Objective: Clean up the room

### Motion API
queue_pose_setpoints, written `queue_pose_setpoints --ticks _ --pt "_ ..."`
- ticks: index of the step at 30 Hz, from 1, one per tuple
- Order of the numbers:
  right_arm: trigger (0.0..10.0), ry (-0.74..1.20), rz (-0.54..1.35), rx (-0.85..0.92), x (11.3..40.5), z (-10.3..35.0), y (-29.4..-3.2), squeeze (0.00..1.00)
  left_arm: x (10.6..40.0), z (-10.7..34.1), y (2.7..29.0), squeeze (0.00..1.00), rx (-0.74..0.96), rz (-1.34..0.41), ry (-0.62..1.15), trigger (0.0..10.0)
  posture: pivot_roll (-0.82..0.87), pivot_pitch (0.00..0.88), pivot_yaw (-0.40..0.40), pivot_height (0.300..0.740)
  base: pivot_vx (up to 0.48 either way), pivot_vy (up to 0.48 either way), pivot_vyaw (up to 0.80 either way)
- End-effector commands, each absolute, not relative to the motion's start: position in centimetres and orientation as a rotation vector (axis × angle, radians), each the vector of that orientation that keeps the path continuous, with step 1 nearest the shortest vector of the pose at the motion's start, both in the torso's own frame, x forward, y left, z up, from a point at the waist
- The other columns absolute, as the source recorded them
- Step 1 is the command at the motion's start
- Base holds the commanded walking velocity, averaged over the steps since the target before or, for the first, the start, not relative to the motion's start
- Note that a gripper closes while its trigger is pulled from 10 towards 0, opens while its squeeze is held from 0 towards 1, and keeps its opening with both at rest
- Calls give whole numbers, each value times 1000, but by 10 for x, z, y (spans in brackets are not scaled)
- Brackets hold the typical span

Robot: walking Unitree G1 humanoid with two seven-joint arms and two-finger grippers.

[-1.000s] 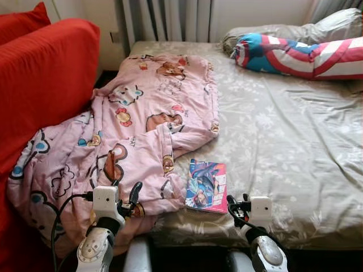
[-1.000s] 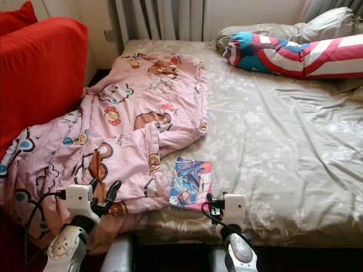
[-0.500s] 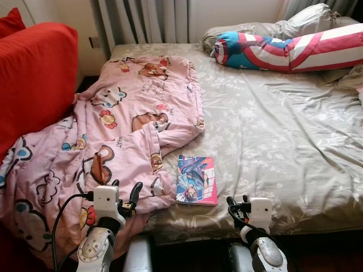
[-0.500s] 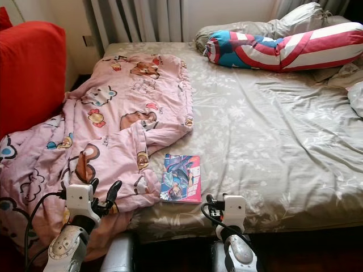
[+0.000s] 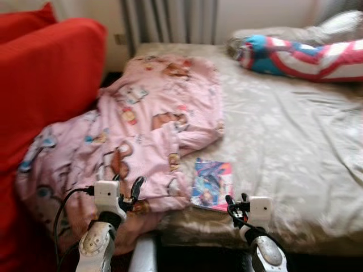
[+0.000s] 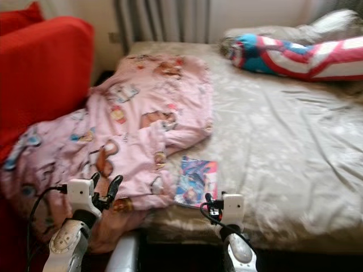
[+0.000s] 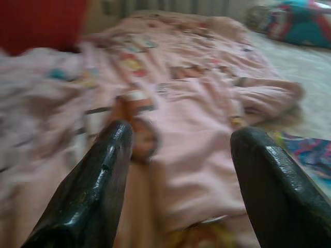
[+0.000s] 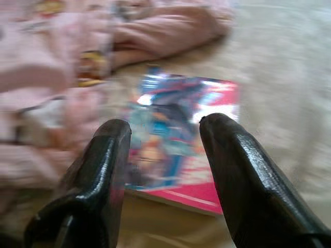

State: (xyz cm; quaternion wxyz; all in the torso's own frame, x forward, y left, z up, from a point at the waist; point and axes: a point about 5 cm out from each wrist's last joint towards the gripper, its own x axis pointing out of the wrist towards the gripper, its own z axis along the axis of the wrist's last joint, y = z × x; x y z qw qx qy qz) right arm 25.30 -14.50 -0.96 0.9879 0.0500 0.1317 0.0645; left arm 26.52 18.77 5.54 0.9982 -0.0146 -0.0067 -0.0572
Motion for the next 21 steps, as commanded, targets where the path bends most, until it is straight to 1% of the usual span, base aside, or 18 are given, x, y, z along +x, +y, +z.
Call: queue_pose_setpoints --ticks 1,2,3,12,17,20,21 --pt "10000 268 136 98 251 -11 -145 0 264 52 188 0 -43 -109 1 10000 80 59 -4 603 0 0 800" --pt "10000 270 137 97 252 -10 -145 0 265 53 188 0 -43 -109 0 10000 79 67 -3 603 0 0 800" --pt "10000 269 136 105 253 -10 -144 0 266 54 188 0 -42 -108 -1 10000 78 81 -3 603 0 0 0" --pt "10000 265 122 113 255 -8 -145 0 269 56 188 0 -38 -108 -7 10000 77 113 -1 603 0 0 0" --pt "10000 259 68 113 256 -8 -150 0 269 57 188 0 -33 -115 -9 10000 78 120 2 603 0 0 0" --pt "10000 259 22 122 257 -8 -156 0 269 57 188 0 -32 -115 -10 10000 79 123 3 603 0 0 0" --pt "10000 262 -18 140 259 -7 -162 0 269 57 189 0 -32 -116 -10 10000 80 123 3 603 0 0 0"
